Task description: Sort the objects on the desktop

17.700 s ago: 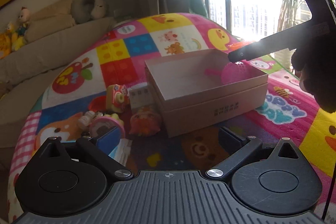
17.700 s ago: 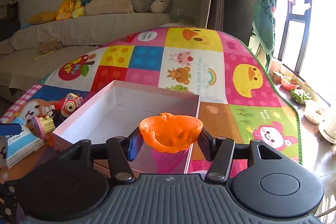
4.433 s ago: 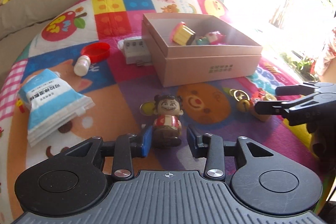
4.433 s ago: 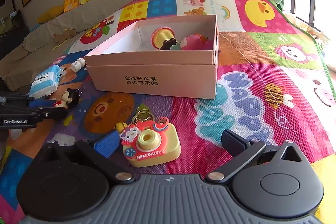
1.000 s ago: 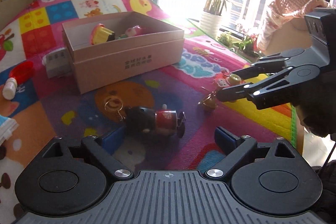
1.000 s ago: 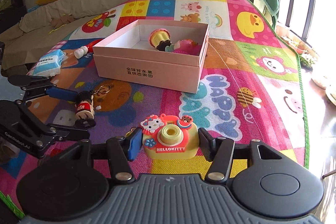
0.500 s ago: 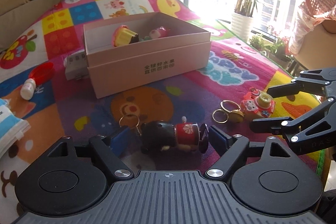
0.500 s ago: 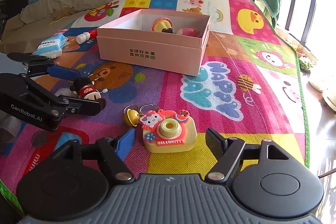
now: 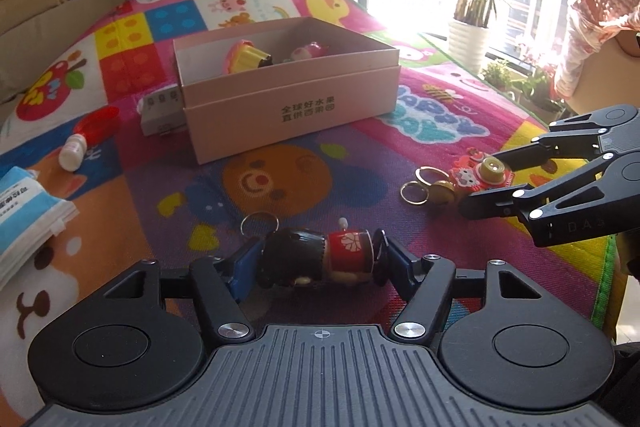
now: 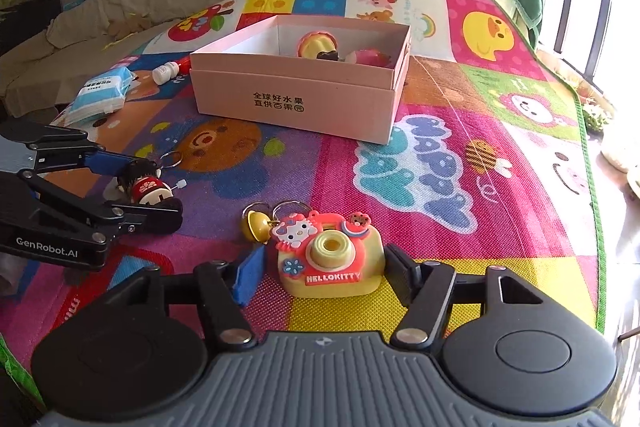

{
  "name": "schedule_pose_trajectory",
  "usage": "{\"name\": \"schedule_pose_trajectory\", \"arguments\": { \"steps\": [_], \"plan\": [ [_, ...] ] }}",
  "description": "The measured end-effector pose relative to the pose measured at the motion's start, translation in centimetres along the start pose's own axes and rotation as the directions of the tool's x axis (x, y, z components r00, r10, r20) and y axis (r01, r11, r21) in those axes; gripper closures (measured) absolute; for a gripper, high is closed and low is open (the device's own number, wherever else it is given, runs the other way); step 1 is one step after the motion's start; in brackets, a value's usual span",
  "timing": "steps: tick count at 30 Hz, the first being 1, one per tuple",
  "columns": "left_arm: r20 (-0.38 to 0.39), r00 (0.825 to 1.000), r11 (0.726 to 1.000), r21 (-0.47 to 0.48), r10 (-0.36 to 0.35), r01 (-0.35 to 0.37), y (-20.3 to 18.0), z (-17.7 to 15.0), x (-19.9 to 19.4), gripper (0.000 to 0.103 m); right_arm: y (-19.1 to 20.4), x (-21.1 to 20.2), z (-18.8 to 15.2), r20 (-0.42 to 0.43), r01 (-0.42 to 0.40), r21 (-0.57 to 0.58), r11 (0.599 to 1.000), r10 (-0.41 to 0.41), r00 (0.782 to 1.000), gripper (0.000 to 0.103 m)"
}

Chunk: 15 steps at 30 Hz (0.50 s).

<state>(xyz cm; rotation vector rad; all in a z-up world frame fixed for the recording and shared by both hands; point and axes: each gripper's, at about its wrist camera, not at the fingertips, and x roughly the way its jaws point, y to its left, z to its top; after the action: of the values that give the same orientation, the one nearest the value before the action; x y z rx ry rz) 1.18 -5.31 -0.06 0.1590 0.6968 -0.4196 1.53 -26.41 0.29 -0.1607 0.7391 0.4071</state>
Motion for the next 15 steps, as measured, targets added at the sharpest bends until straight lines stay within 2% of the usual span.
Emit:
{"name": "schedule_pose_trajectory", "arguments": {
  "steps": [4, 6, 8, 10, 12, 15],
  "plan": [
    [0.005, 1.000, 1.000, 0.002, 0.013, -0.013, 0.5, 0.1, -0.9, 0.033, 0.0, -0.3, 0.3, -0.031, -0.005, 0.003, 1.000, 0.005, 1.000, 0.047],
    [0.023, 0.999, 0.999, 0.026, 0.028, -0.028, 0.9, 1.2, -1.5, 0.033, -0.3, -1.2, 1.0, -0.031, -0.021, 0.010, 1.000, 0.021, 0.999, 0.047],
    [0.084, 0.995, 0.997, 0.052, 0.061, -0.066, 1.5, 3.1, -2.5, 0.033, -0.8, -3.4, 2.7, 0.033, -0.006, -0.010, 1.000, 0.007, 0.999, 0.047],
    [0.177, 0.980, 0.994, 0.054, 0.086, -0.097, 2.2, 6.1, -3.5, 0.033, -1.6, -5.9, 5.0, 0.124, 0.014, -0.003, 1.000, -0.014, 0.992, 0.047],
    [0.244, 0.964, 0.992, 0.048, 0.101, -0.116, 2.8, 8.6, -3.6, 0.033, -2.5, -8.0, 7.5, 0.210, 0.033, 0.012, 0.999, -0.035, 0.977, 0.047],
    [0.288, 0.951, 0.993, 0.016, 0.111, -0.121, 3.5, 11.9, -2.0, 0.033, -3.2, -9.5, 10.6, 0.293, 0.077, 0.014, 0.997, -0.078, 0.953, 0.047]
  ]
}}
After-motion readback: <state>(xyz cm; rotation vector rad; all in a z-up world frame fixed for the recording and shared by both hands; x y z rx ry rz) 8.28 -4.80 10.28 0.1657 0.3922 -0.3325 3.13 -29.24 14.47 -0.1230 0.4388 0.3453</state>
